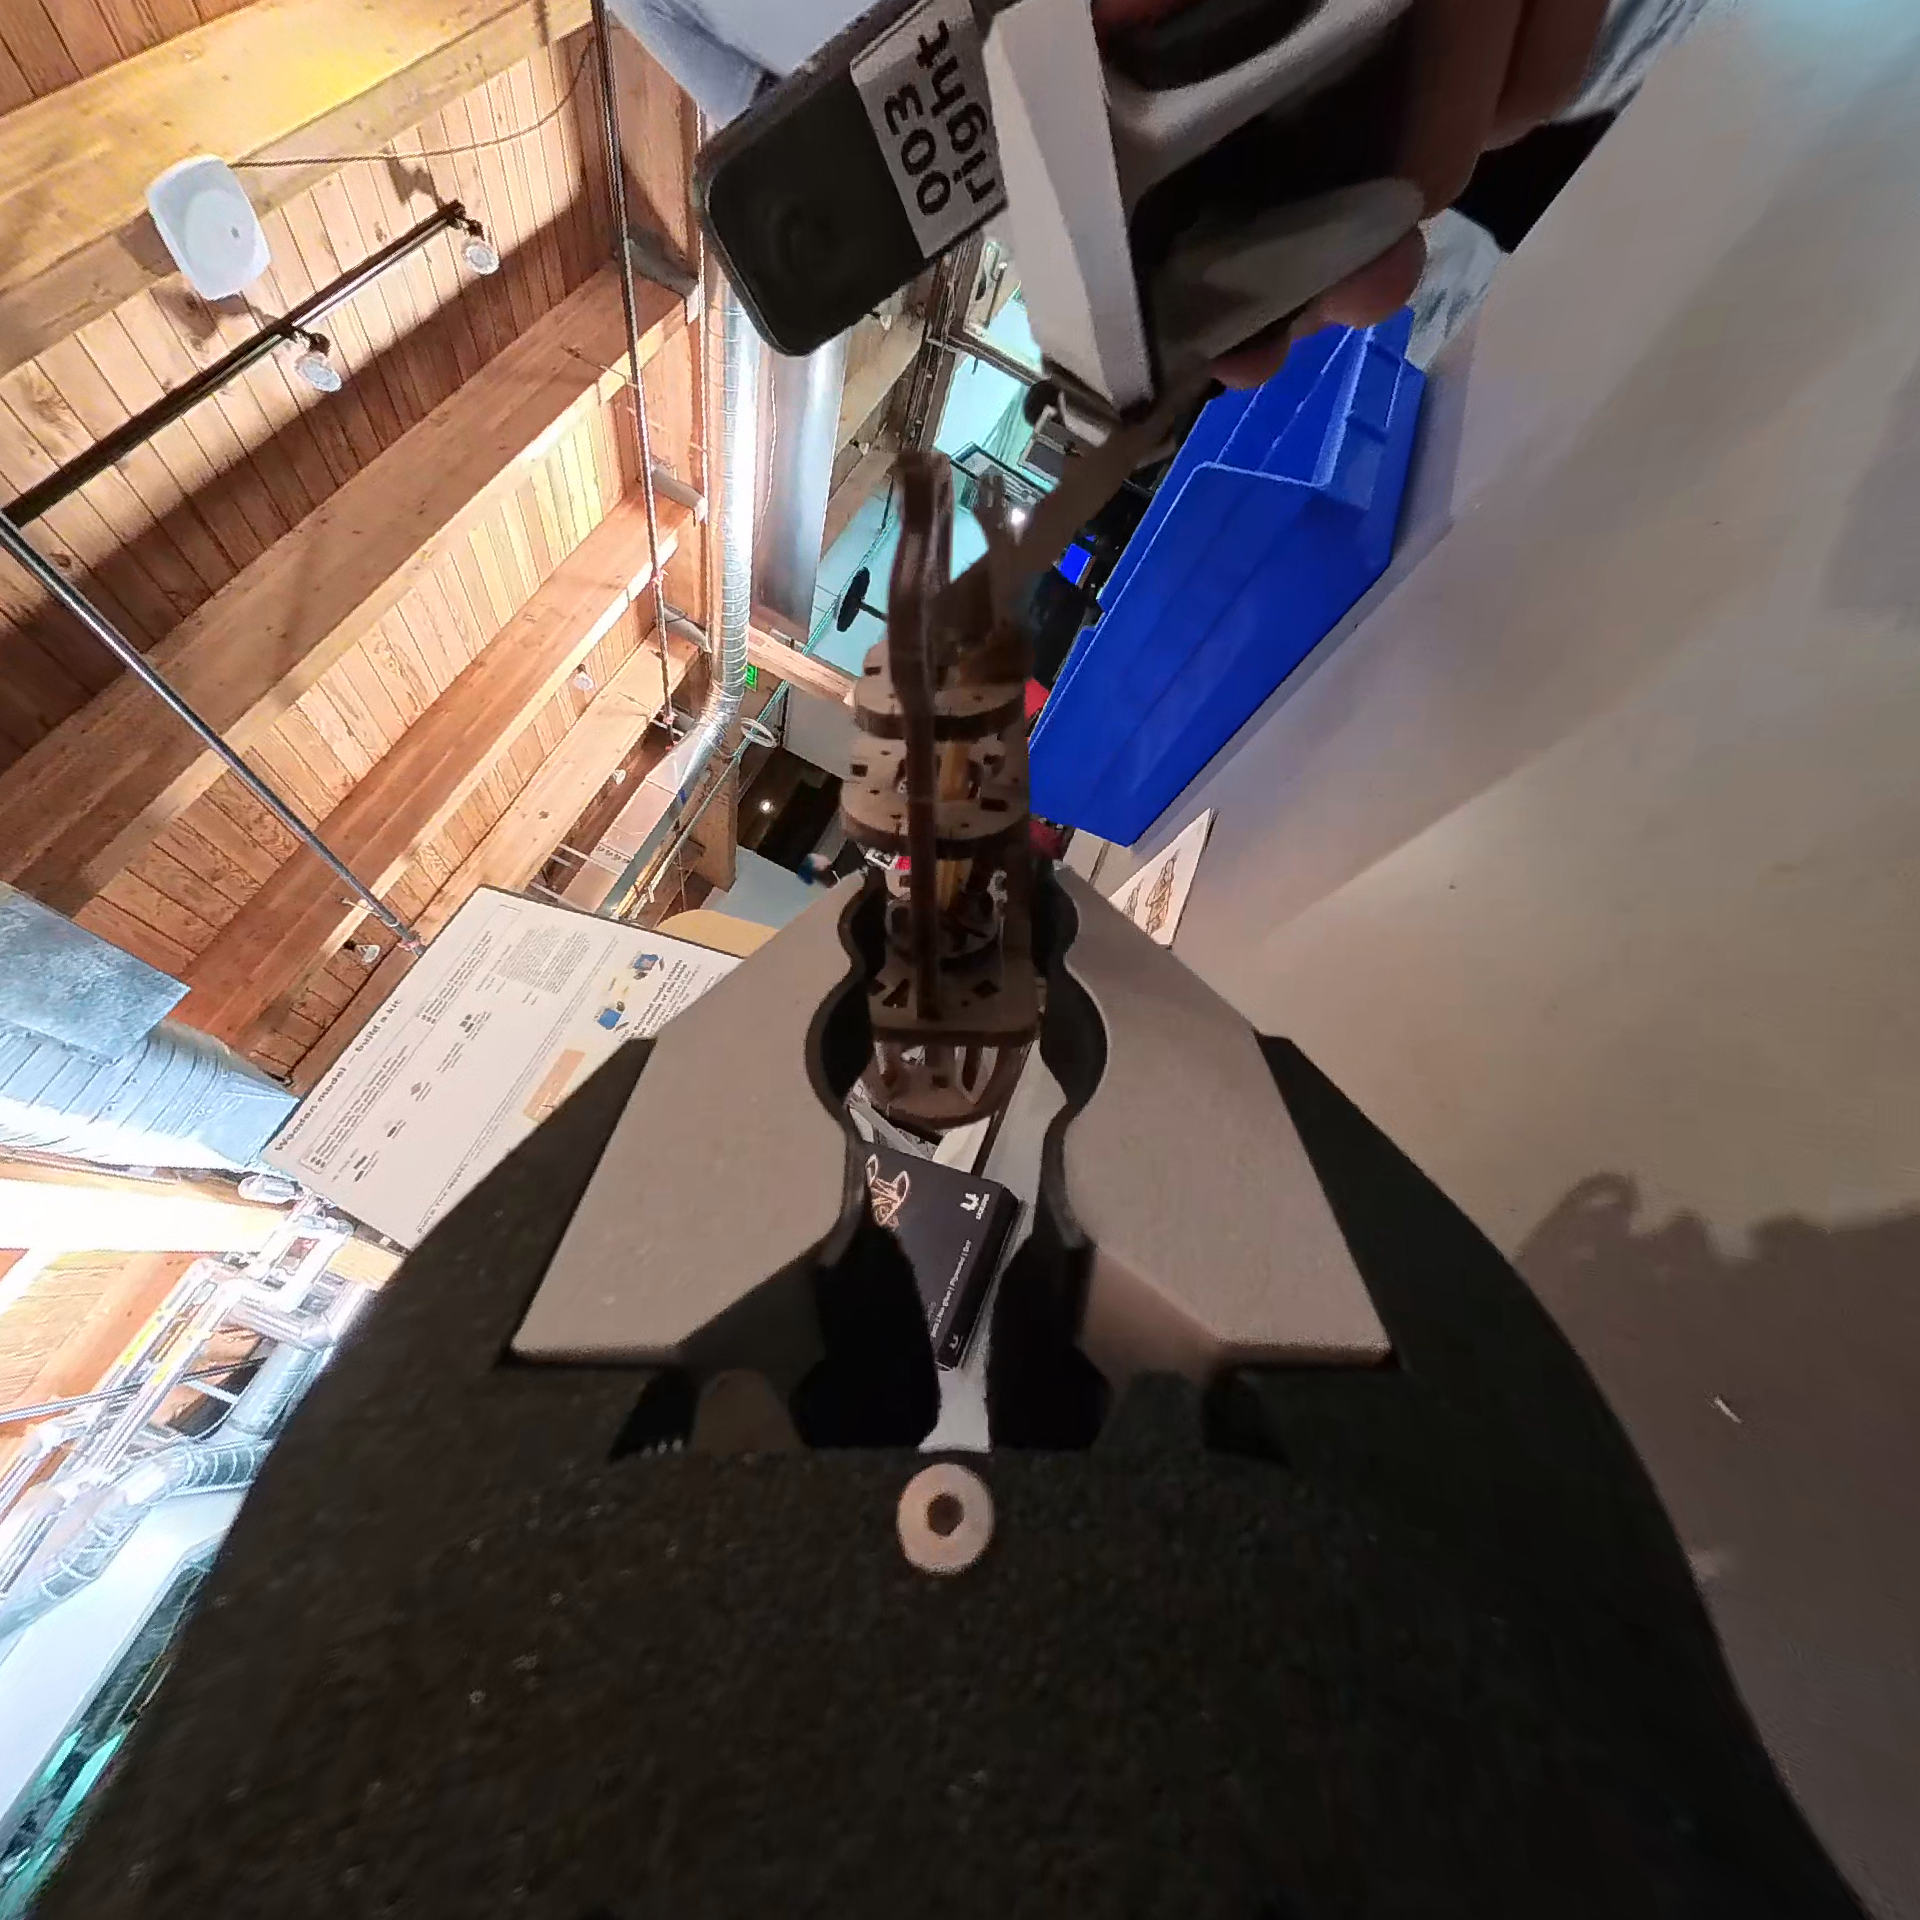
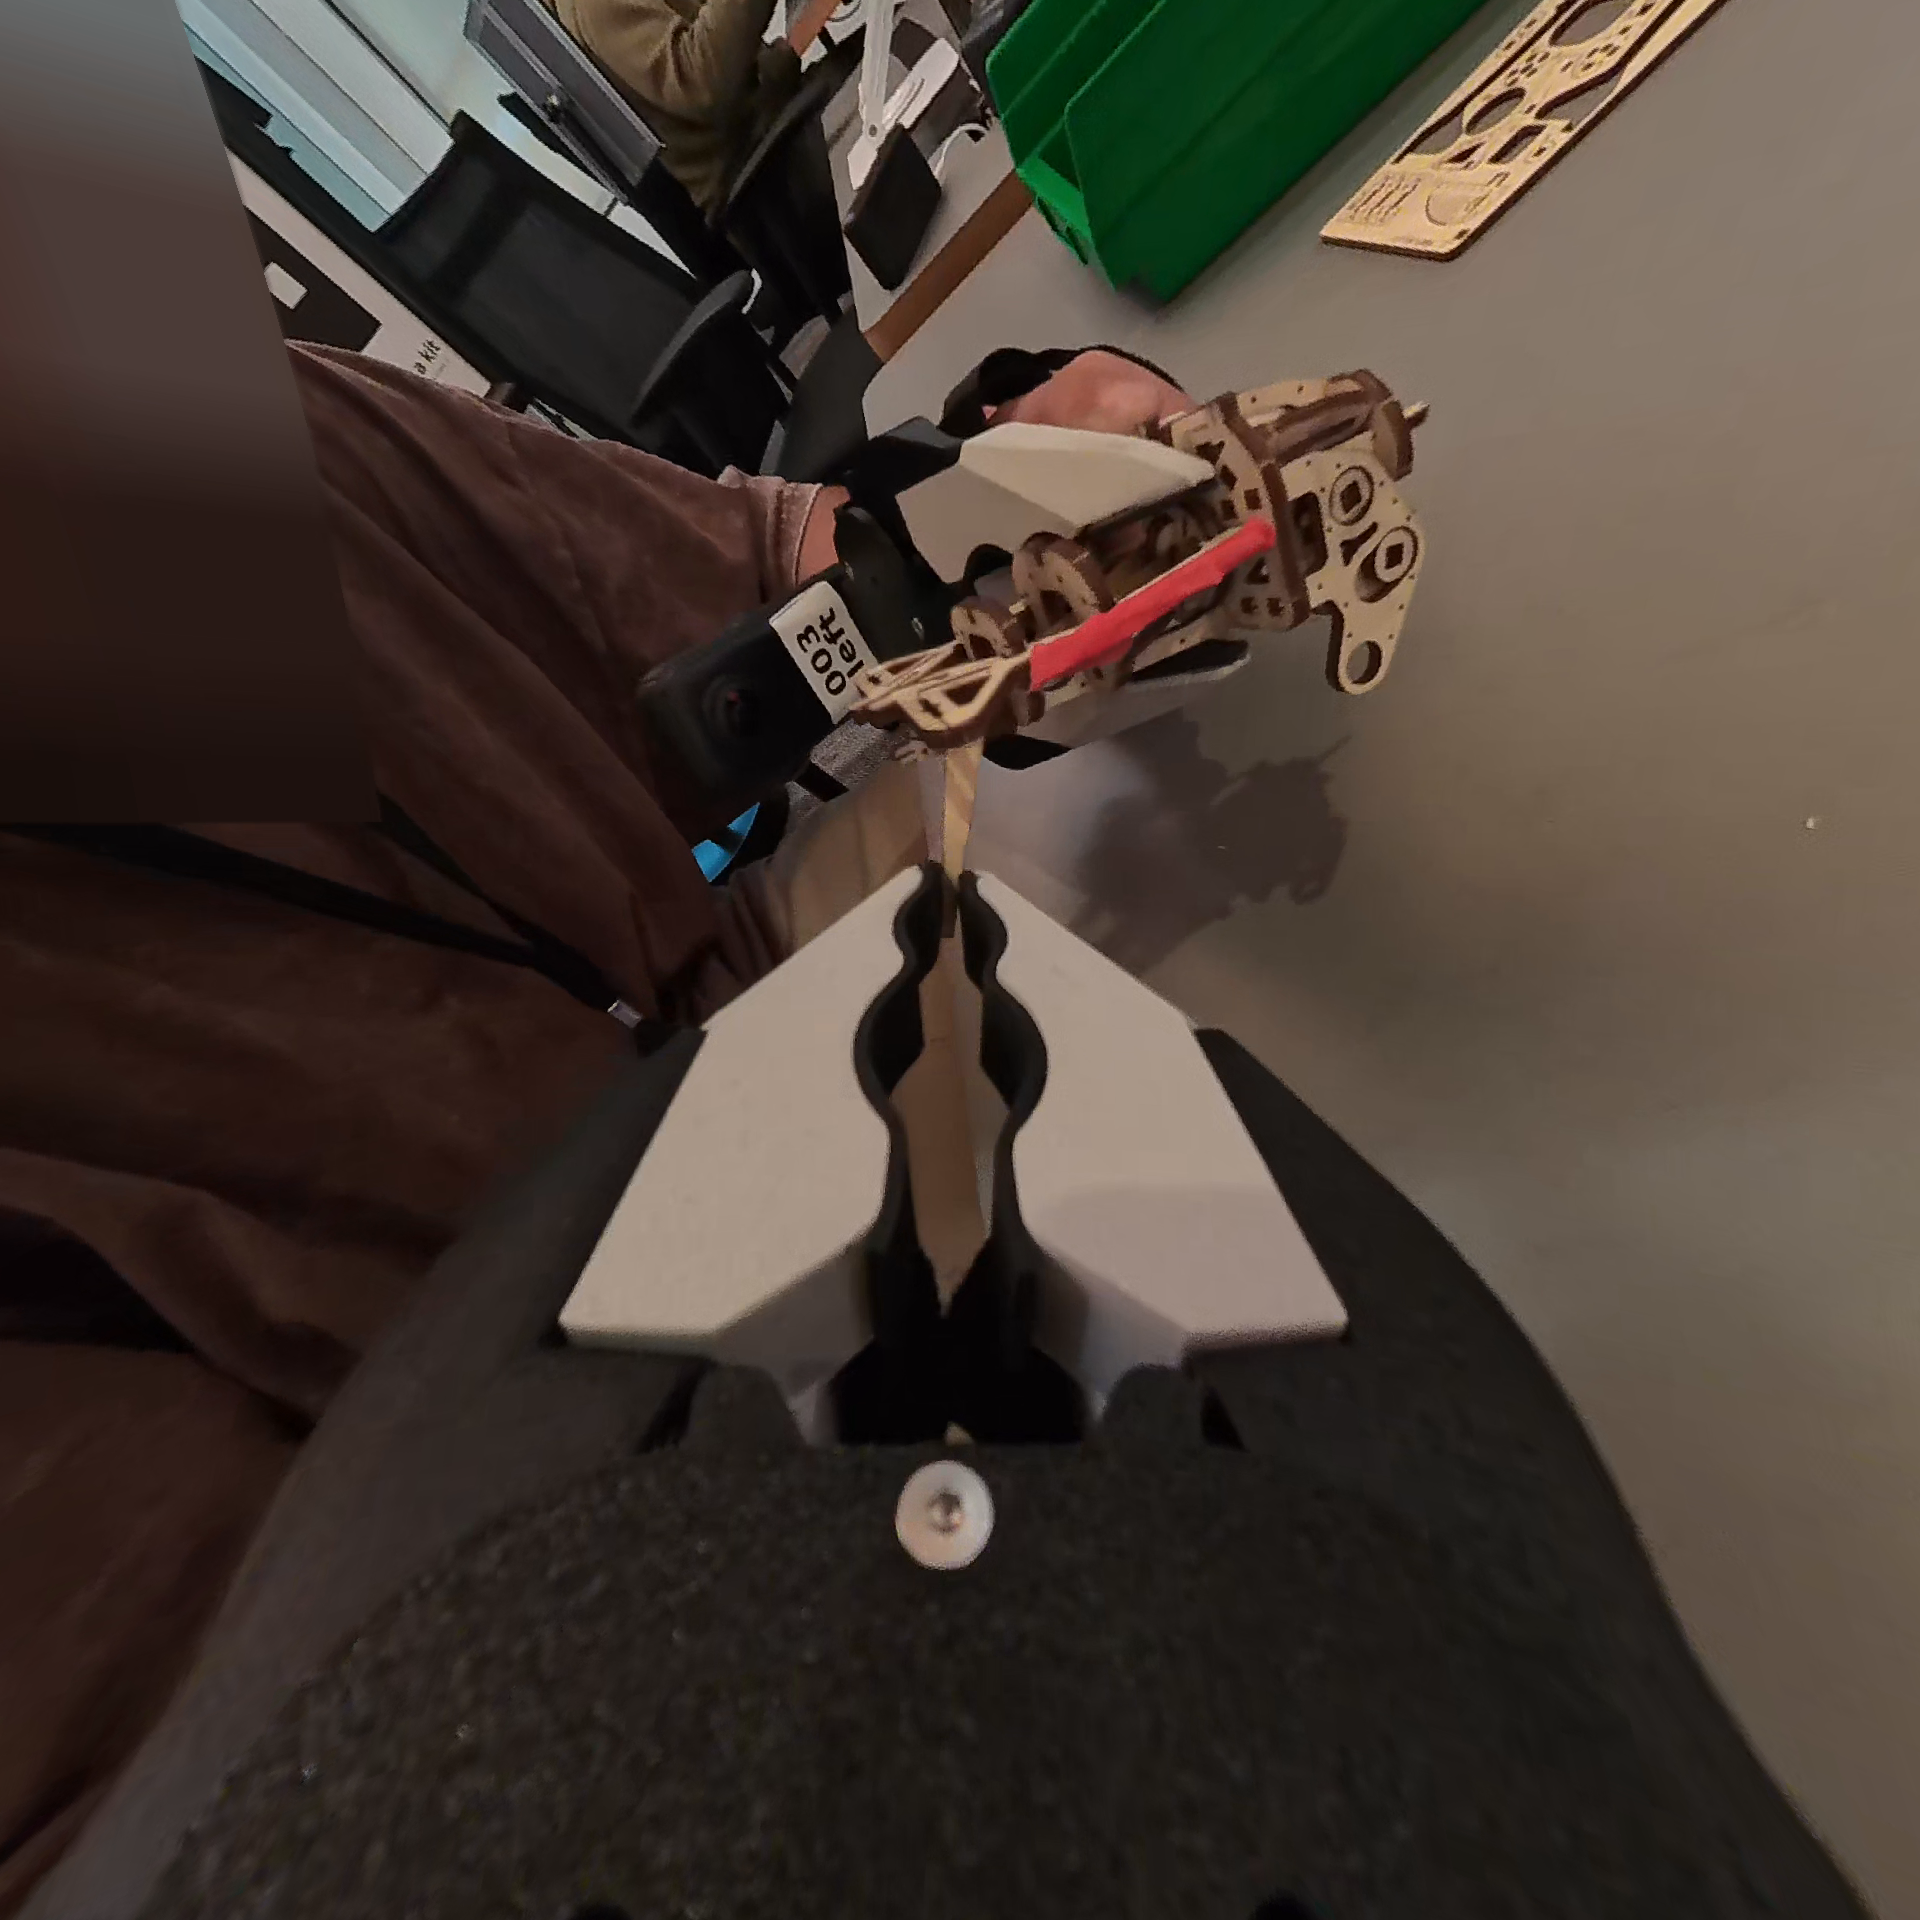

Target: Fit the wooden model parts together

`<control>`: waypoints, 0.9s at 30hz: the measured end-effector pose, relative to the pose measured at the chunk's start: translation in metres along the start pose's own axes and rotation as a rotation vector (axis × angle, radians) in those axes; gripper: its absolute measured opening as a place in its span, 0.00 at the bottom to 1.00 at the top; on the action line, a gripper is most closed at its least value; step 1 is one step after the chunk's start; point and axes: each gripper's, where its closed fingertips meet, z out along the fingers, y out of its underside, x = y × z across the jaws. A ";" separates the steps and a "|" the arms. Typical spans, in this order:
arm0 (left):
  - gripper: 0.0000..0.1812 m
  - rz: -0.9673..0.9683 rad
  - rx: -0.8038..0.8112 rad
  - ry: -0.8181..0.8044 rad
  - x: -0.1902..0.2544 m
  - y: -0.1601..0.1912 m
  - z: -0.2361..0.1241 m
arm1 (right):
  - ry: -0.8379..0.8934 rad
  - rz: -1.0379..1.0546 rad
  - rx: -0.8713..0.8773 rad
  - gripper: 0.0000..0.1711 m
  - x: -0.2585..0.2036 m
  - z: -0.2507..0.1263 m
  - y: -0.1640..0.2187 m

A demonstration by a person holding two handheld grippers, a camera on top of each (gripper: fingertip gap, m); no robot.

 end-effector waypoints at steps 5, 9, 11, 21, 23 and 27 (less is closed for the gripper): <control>0.13 0.004 -0.001 0.004 0.001 0.000 0.000 | 0.012 0.005 -0.002 0.01 0.003 -0.003 0.002; 0.13 0.007 -0.007 0.004 0.002 0.001 0.000 | 0.019 0.013 0.011 0.01 0.008 -0.007 0.003; 0.13 0.006 -0.014 0.005 0.001 0.003 0.001 | 0.019 0.023 0.018 0.01 0.010 -0.010 0.004; 0.14 -0.343 -0.048 0.101 -0.004 0.014 0.005 | 0.266 0.018 -0.162 0.01 0.054 -0.003 0.050; 0.13 -0.593 -0.019 0.193 -0.006 0.014 0.006 | 0.347 -0.044 -0.206 0.02 0.063 0.005 0.059; 0.13 -1.030 0.012 0.386 -0.001 0.013 0.007 | 0.488 -0.217 0.085 0.10 0.066 0.003 -0.001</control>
